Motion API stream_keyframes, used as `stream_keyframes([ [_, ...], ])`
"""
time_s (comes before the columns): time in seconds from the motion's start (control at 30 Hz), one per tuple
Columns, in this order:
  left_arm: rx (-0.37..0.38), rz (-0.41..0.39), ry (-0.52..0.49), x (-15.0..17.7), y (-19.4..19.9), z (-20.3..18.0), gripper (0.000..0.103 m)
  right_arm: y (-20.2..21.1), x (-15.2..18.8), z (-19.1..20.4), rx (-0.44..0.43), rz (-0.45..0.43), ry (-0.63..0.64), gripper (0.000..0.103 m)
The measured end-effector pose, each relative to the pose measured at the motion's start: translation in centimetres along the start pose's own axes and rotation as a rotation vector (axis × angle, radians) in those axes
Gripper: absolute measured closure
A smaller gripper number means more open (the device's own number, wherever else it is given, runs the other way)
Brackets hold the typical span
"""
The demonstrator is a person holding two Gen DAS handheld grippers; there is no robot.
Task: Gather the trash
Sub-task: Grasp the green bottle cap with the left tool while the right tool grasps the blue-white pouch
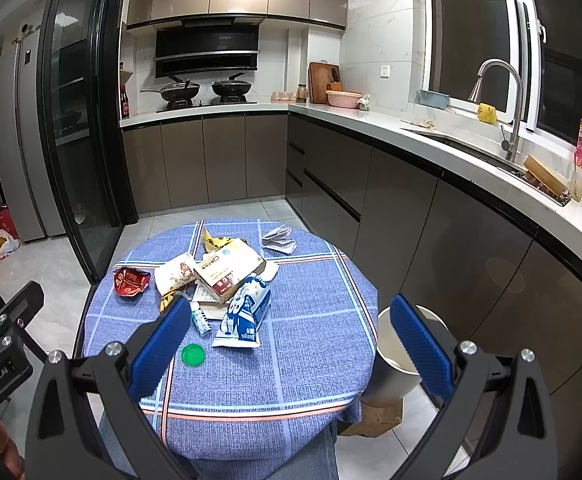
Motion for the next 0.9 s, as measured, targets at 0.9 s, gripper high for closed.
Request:
stream_keyframes([
  [0.9,0.222,0.23,-0.059,2.5,-14.6,0.6,0.009,-20.8,4.2,4.6,-0.214,0.355,0.059,0.003],
])
Point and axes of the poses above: each gripper's, at about its wrist camera, not at the fingertips, and y roughly against the way its jaws point, z to its left, x to its underside, the point moved 9 cm from there along -y, roughly the way its jaws point, and after that the axes turned 10 degrees about z, right-handed, at the moved point
